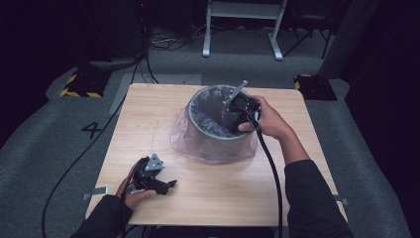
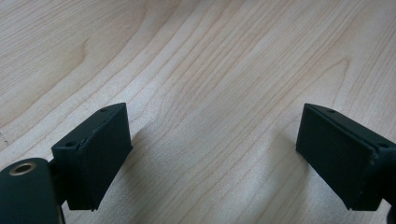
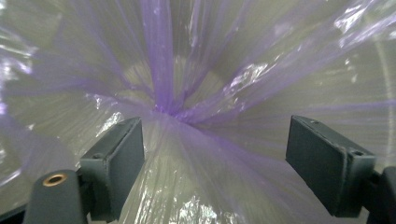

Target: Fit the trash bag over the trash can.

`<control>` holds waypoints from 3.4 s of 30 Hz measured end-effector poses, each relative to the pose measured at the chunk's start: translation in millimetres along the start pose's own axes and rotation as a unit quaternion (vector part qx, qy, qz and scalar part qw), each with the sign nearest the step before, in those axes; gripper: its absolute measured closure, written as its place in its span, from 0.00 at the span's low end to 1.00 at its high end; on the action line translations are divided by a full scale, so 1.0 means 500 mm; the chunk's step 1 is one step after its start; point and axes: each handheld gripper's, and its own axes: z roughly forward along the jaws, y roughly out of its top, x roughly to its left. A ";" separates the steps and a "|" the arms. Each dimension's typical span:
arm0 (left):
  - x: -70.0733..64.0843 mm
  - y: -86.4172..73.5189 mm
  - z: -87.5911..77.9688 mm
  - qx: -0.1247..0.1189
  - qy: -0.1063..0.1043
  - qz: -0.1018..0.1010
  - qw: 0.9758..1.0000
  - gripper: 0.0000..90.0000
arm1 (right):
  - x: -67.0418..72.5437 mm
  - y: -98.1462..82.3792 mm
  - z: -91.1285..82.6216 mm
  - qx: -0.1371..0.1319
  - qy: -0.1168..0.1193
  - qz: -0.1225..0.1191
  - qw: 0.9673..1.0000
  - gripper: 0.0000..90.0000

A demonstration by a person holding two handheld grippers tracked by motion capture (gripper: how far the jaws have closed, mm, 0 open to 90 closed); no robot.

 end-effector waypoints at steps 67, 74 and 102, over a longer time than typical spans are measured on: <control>-0.001 0.000 0.000 0.000 -0.001 0.001 1.000 0.11 | 0.040 -0.099 -0.111 -0.281 -0.042 0.068 0.957 0.22; -0.002 0.000 0.000 0.000 0.000 0.002 1.000 0.11 | 0.057 -0.113 -0.124 -0.280 -0.049 0.052 0.957 0.19; -0.002 0.000 0.000 0.000 0.000 0.002 1.000 0.11 | 0.106 -0.149 -0.141 -0.269 -0.048 0.020 0.962 0.19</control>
